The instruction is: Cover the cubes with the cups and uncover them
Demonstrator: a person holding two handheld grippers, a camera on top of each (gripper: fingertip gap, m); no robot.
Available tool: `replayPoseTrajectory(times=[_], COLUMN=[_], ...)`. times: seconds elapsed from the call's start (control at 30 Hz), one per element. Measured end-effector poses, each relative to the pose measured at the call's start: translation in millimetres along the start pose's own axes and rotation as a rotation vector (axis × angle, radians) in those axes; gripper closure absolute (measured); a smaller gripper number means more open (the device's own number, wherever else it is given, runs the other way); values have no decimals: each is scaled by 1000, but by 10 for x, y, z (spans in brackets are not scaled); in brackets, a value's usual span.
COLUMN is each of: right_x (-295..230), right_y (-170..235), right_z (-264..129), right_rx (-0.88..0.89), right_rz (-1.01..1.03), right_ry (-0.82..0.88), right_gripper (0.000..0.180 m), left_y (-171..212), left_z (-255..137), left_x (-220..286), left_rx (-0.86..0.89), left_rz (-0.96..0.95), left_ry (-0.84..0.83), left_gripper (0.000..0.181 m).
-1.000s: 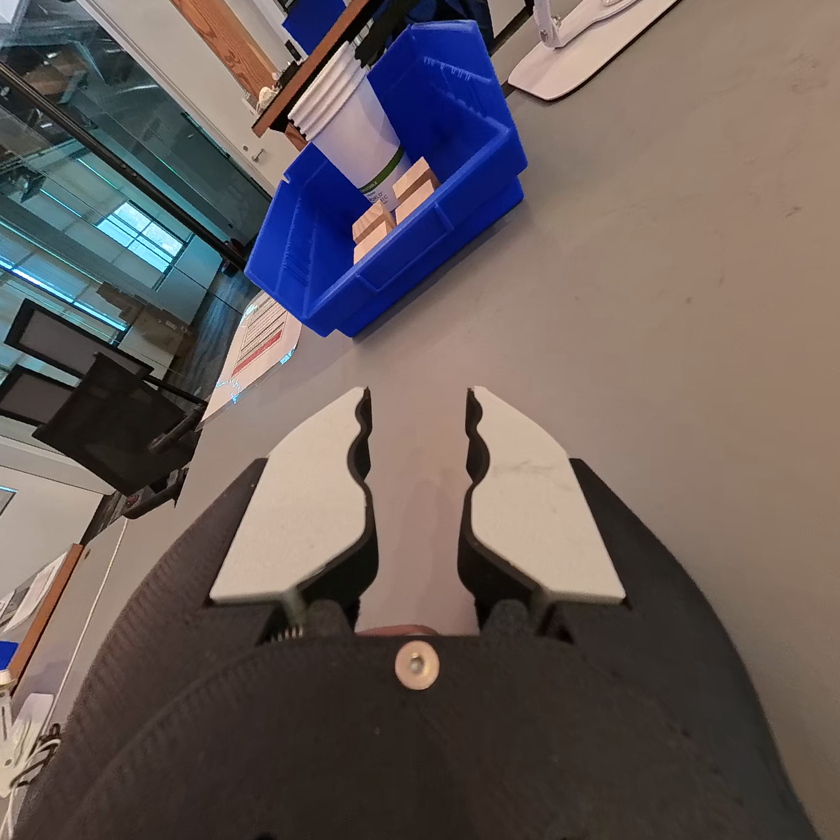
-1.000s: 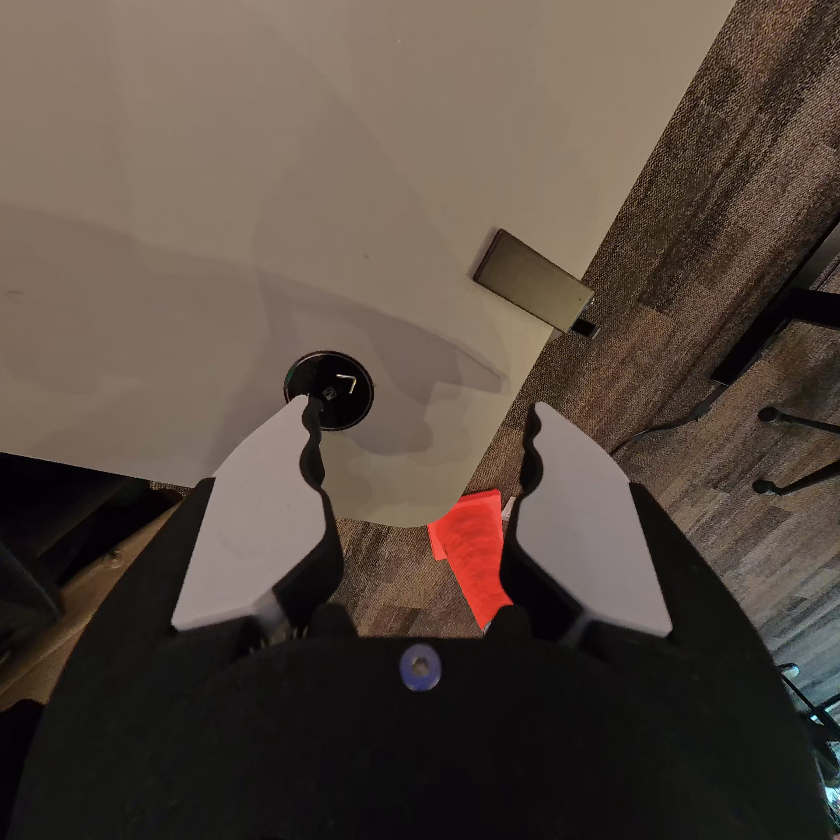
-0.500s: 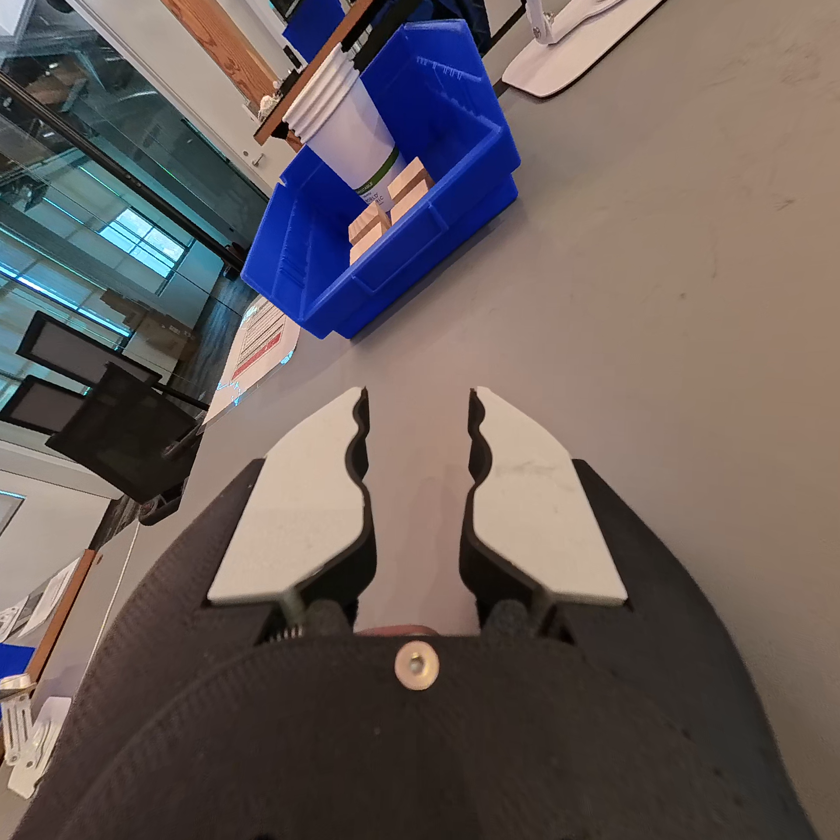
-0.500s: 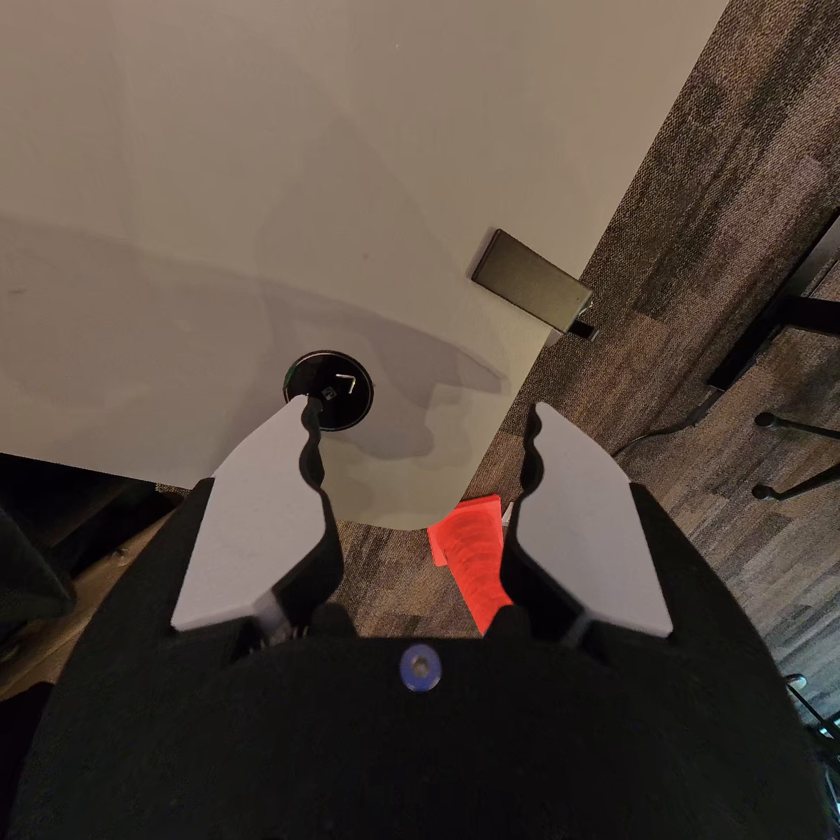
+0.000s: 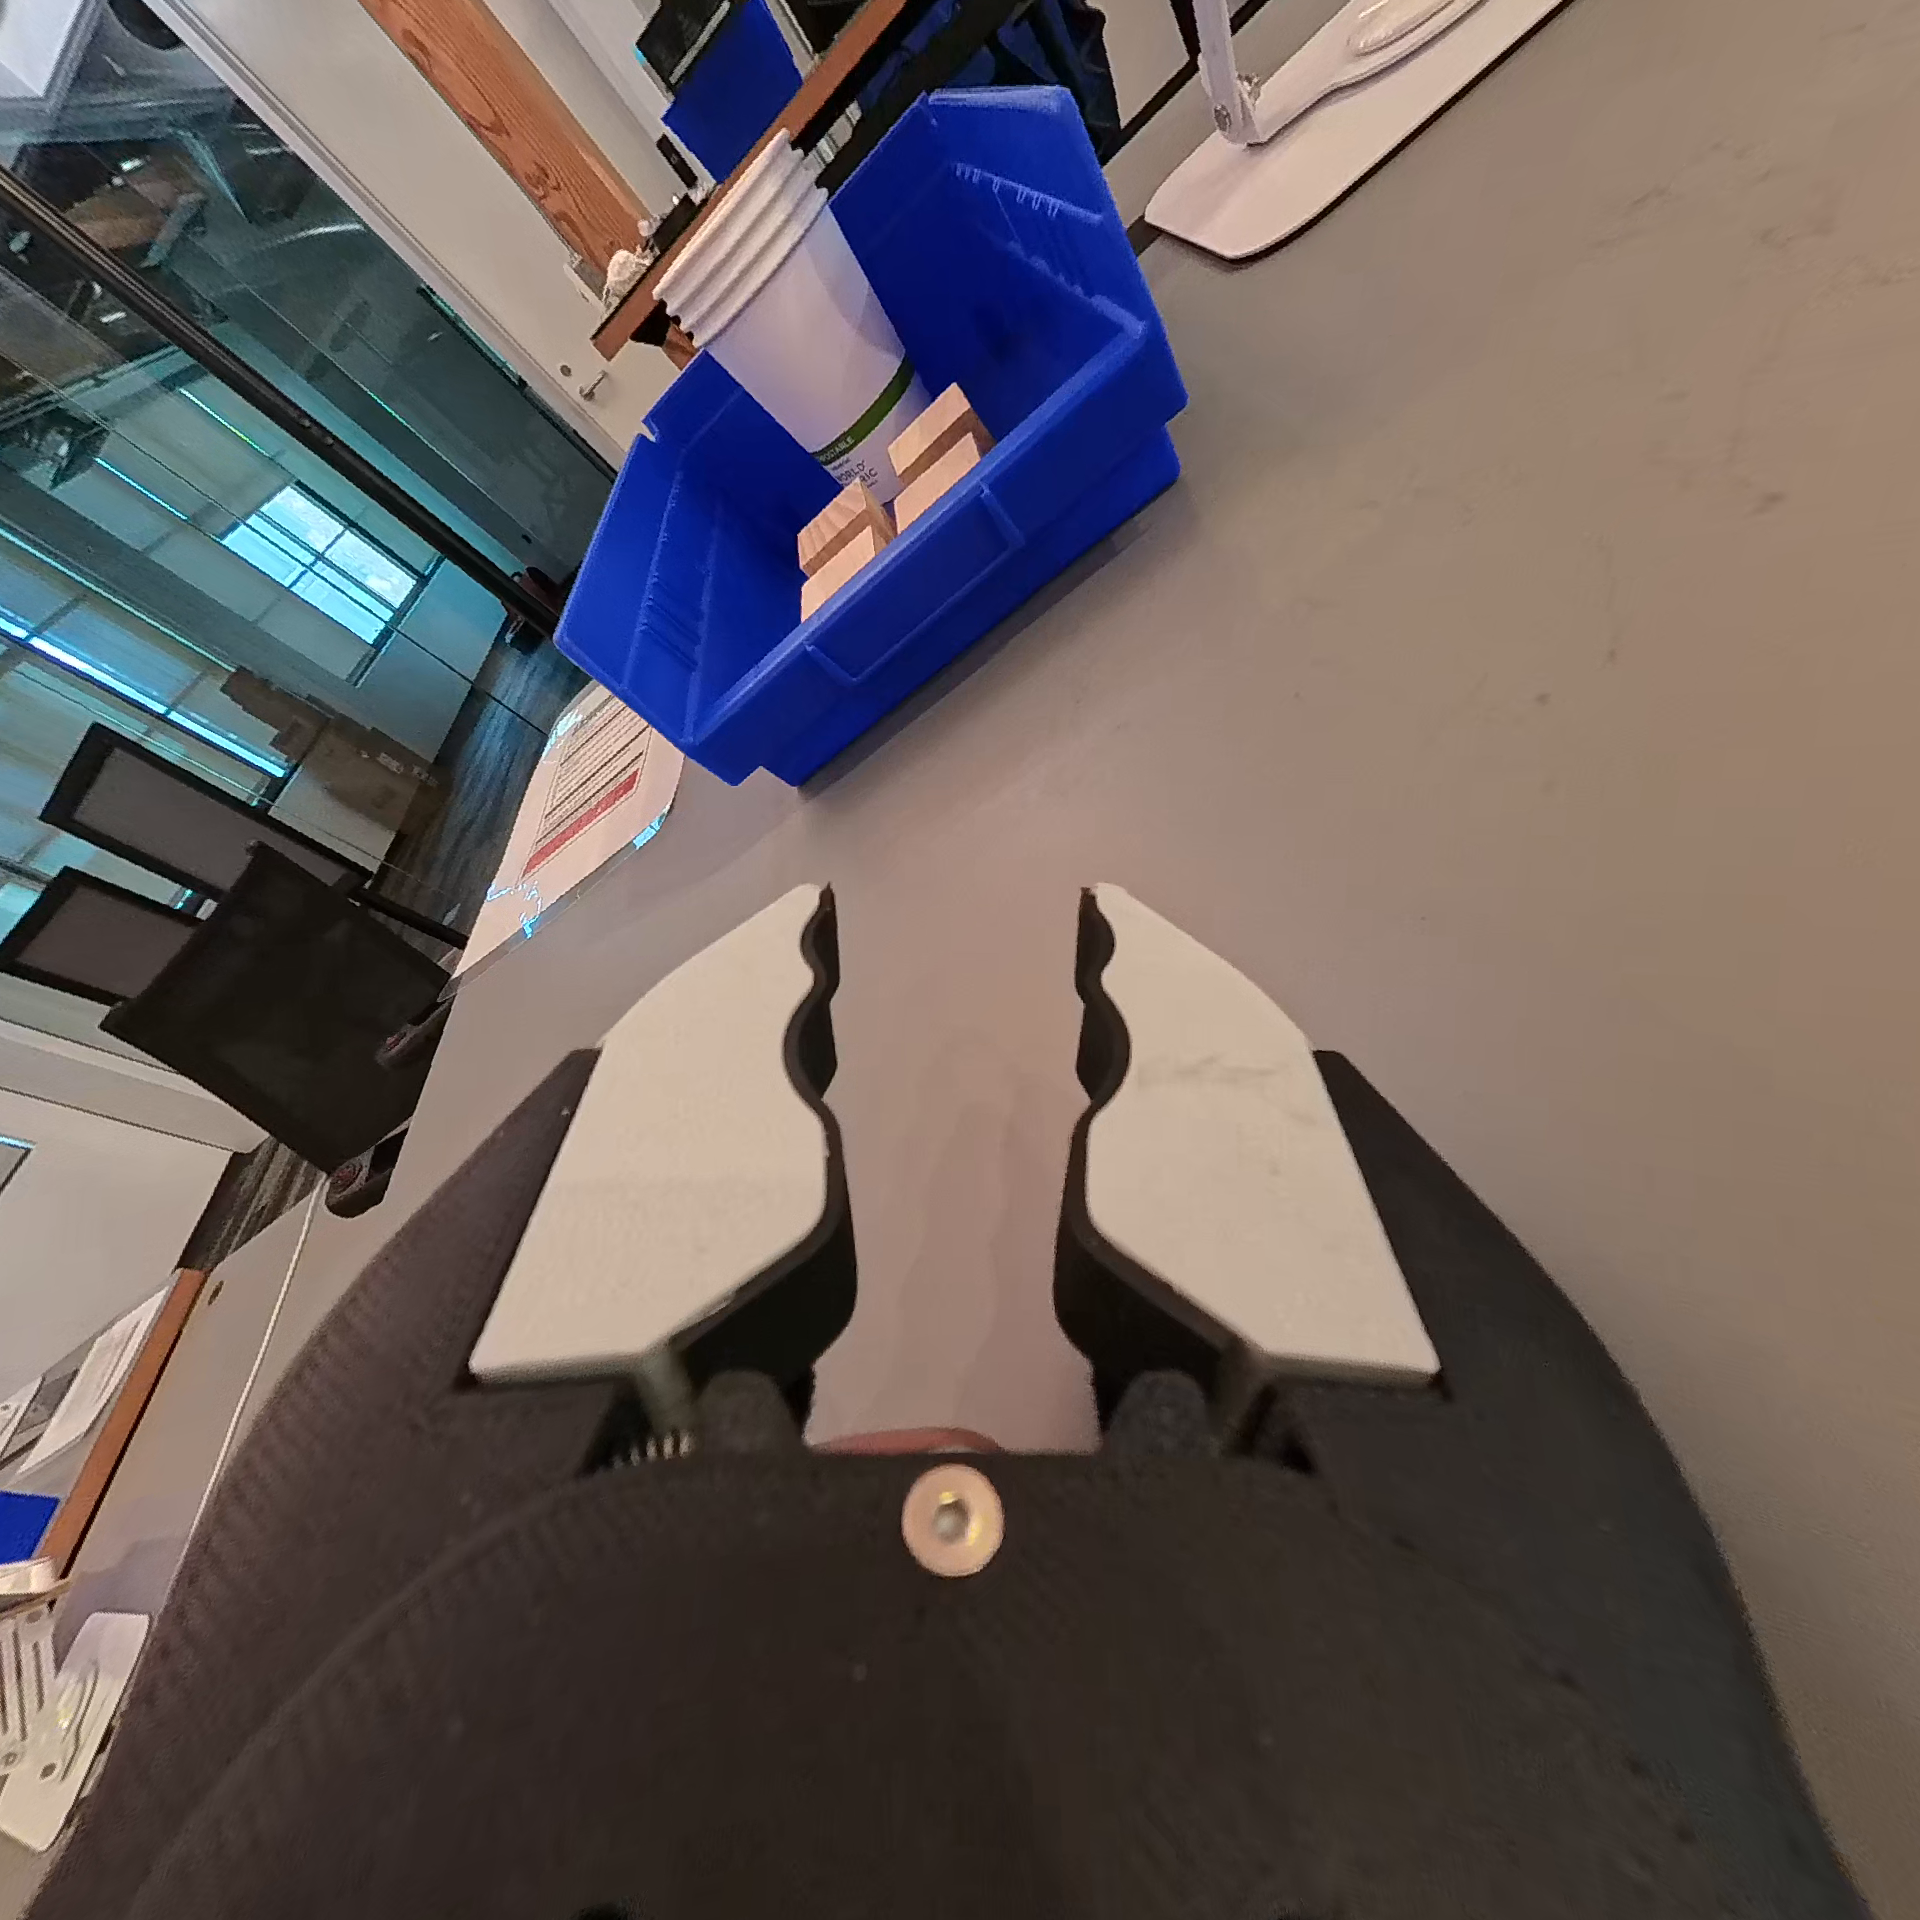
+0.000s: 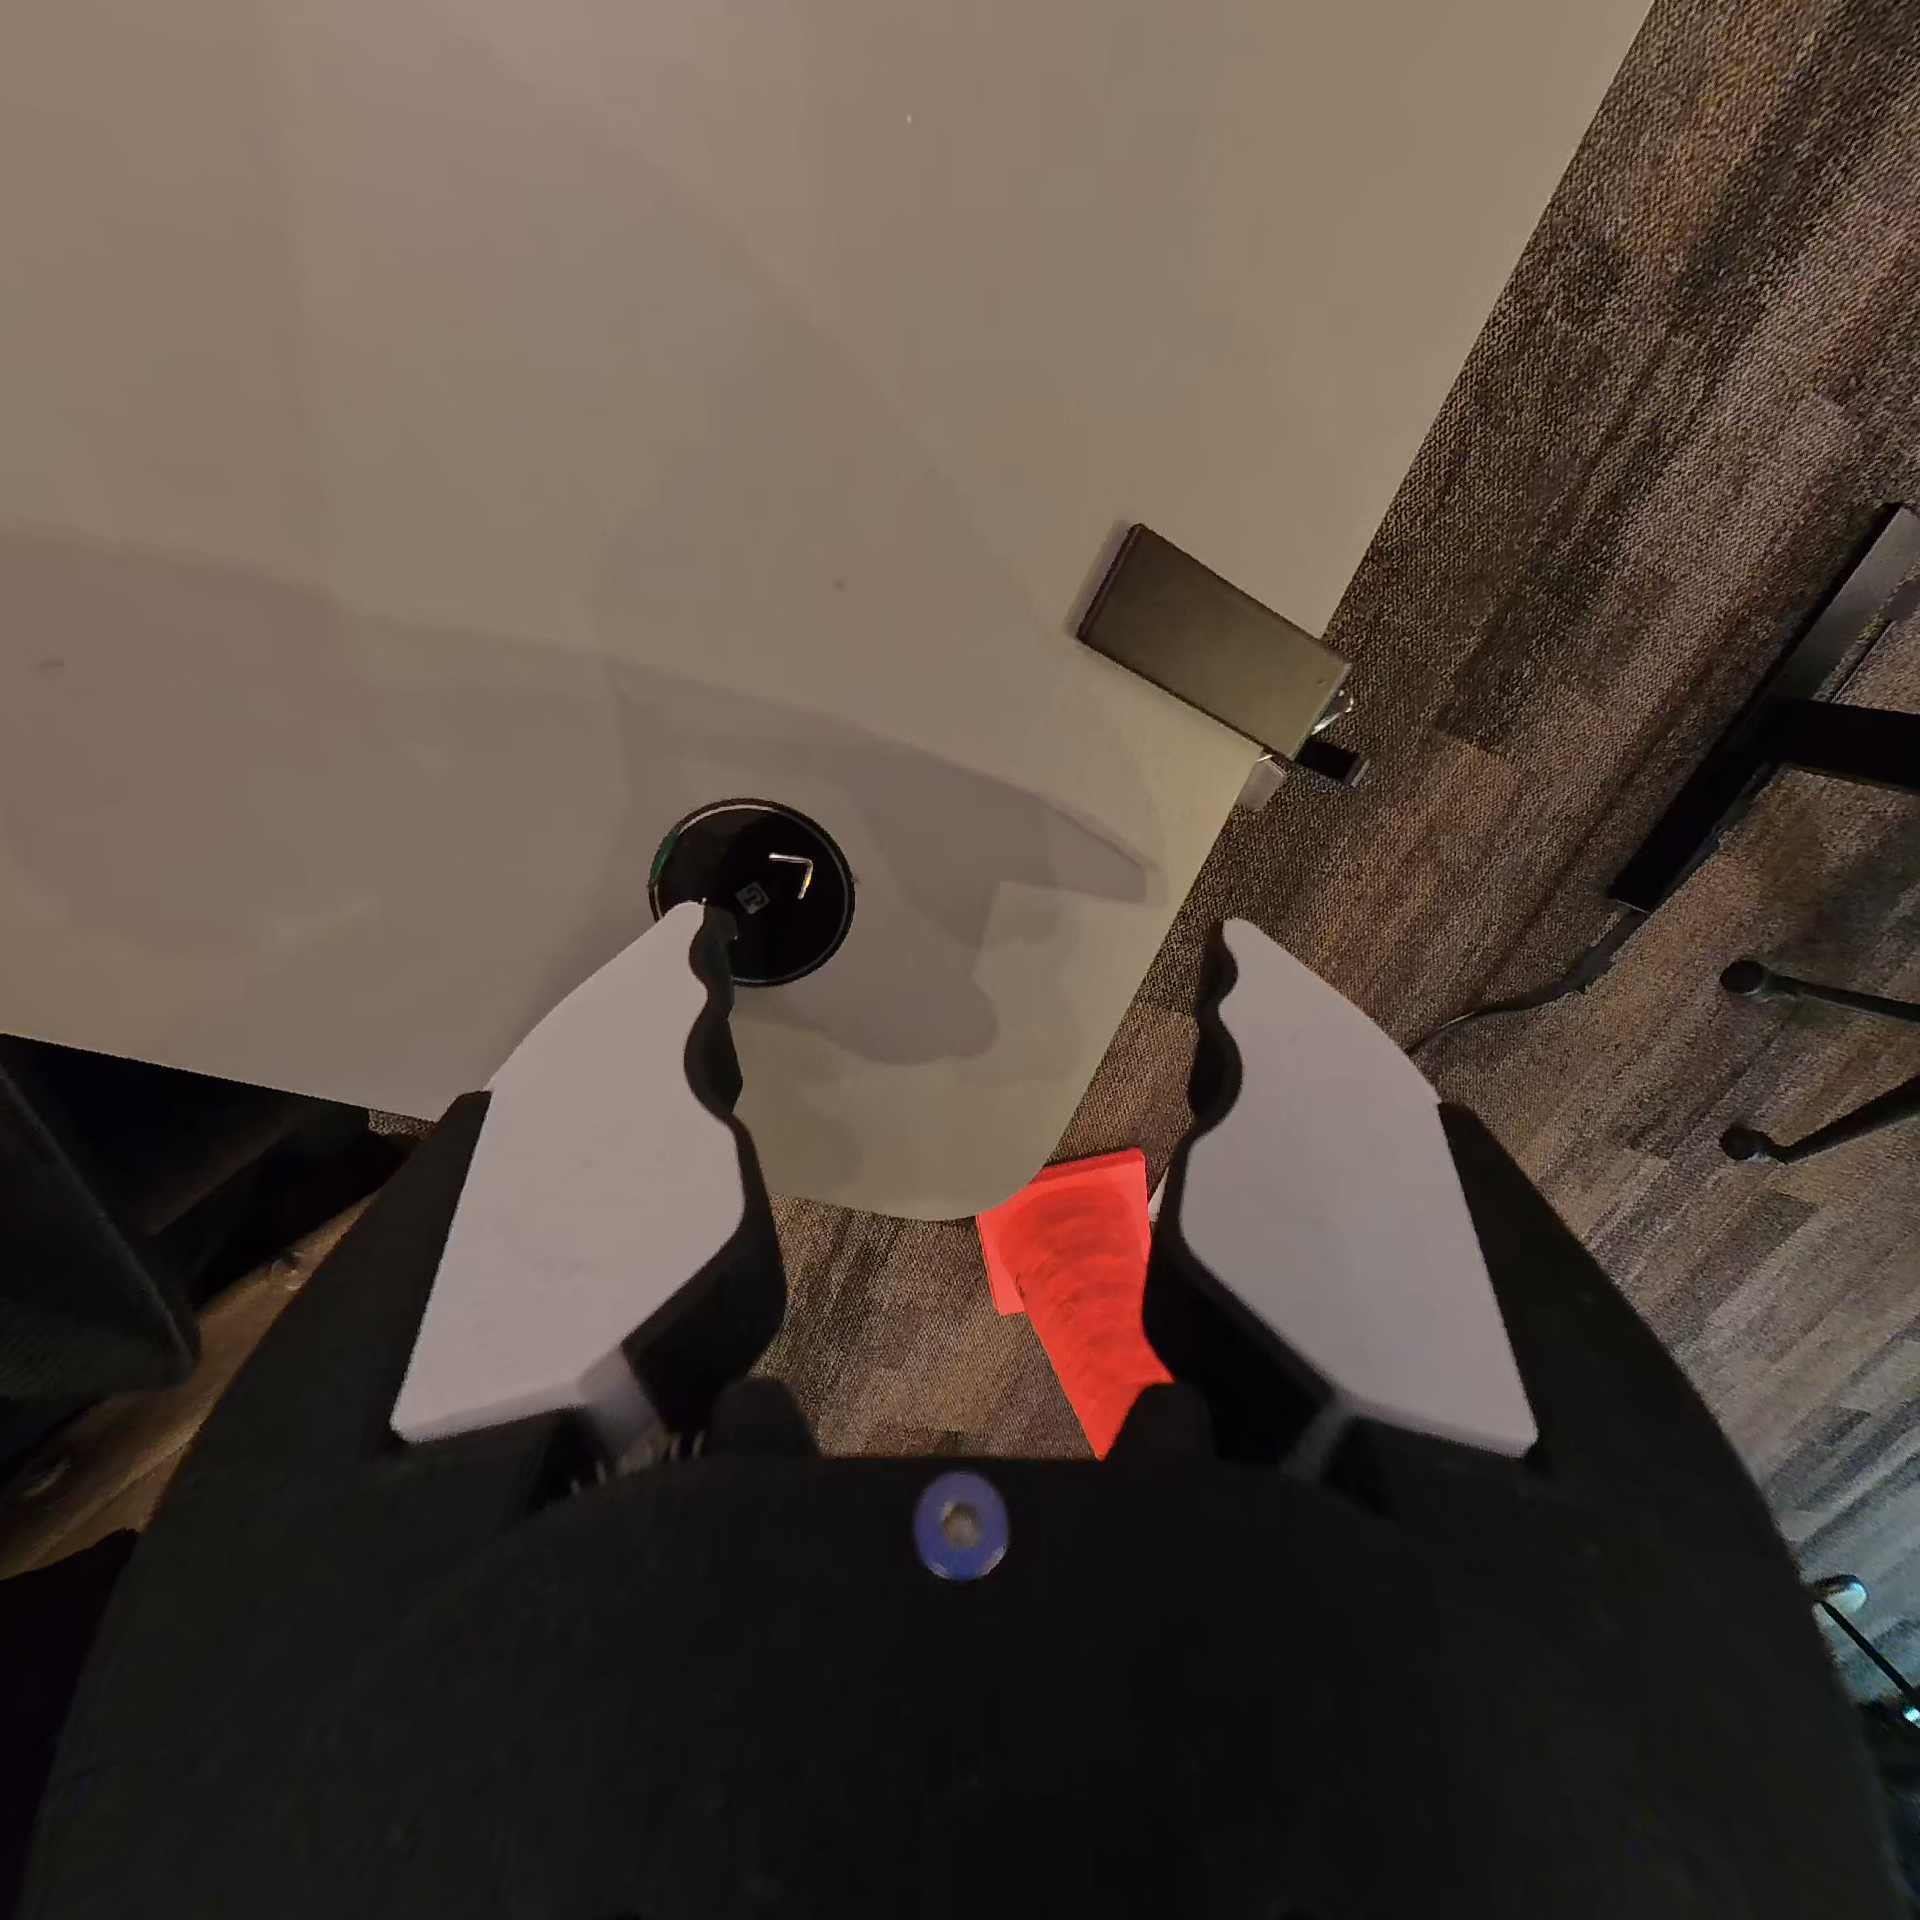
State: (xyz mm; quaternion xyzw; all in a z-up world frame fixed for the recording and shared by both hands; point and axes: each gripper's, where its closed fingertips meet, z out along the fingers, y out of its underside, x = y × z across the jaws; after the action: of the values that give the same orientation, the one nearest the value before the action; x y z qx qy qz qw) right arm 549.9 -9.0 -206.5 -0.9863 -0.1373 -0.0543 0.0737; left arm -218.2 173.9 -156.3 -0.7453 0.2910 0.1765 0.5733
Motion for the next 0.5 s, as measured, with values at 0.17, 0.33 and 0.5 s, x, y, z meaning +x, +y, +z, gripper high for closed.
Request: replayPoseTrajectory(times=[0.17,0.33,0.5], right_x=[9,16,23], right_y=[-12,-20,-24], right_z=[-64,-128,-191], right_rx=[3,17,42], right_rz=[-6,-3,4], right_ry=[4,4,4], right_gripper=[93,93,93], left_y=[-49,-109,-158], left_z=[-19,-38,-55], left_x=[-32,-72,-113], left_rx=[1,7,8], left_rz=[6,-5,-8], left_ry=[0,5,5], left_gripper=[136,135,133])
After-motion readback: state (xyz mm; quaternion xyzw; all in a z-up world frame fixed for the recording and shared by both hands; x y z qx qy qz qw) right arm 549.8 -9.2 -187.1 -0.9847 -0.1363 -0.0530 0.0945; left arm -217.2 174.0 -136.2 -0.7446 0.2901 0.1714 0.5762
